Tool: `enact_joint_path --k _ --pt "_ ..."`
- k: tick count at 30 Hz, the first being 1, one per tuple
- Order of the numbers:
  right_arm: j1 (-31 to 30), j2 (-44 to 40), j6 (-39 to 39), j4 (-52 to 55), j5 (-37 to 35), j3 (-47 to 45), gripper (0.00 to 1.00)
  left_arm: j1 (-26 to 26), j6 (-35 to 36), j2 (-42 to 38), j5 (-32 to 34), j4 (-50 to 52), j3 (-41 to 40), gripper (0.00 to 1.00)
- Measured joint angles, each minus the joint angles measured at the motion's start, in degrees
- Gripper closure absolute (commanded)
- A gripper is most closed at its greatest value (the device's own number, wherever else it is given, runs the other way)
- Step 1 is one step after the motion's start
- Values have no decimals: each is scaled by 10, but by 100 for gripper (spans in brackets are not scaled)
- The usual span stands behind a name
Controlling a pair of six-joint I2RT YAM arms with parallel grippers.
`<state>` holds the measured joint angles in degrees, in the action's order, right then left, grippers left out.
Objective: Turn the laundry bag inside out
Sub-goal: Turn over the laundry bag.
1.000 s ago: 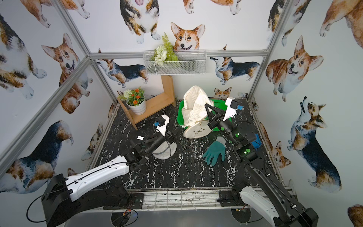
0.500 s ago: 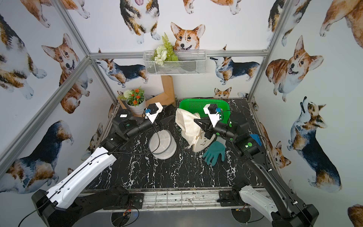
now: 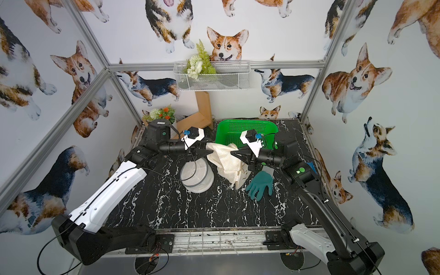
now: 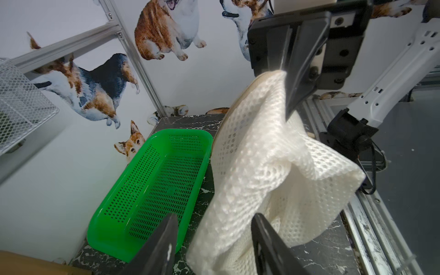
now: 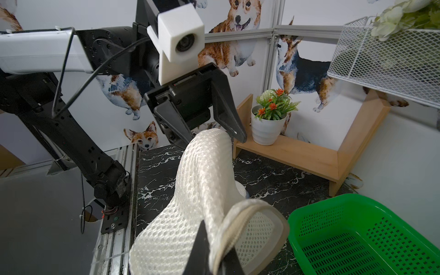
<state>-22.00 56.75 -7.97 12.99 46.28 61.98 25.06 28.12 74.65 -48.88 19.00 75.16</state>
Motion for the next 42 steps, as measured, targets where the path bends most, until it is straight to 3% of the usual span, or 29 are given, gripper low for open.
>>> enact_joint_path --k 8,17,21,23,26,29,34,37,42 --pt "0 15 2 -9 12 8 100 -19 2 19 -70 8 -12 62" --pt "0 38 17 -47 3 9 100 -39 -61 17 -120 -64 -56 75" --pt "0 47 30 -62 3 9 100 -39 -106 14 -131 -114 -76 89" --pt "0 49 32 -67 1 9 87 -40 -127 14 -133 -136 -83 99" --pt "0 48 48 -73 -17 8 53 -39 -145 14 -136 -155 -85 100" --pt "3 41 66 -76 -40 3 31 -39 -160 14 -135 -164 -85 100" --pt "24 9 132 -76 -89 -5 22 -39 -169 12 -116 -167 -85 100" --pt "34 -22 180 -71 -131 -13 27 -39 -174 10 -100 -167 -85 100" --pt "34 -62 260 -75 -149 -61 56 -39 -180 4 -85 -175 -88 100"
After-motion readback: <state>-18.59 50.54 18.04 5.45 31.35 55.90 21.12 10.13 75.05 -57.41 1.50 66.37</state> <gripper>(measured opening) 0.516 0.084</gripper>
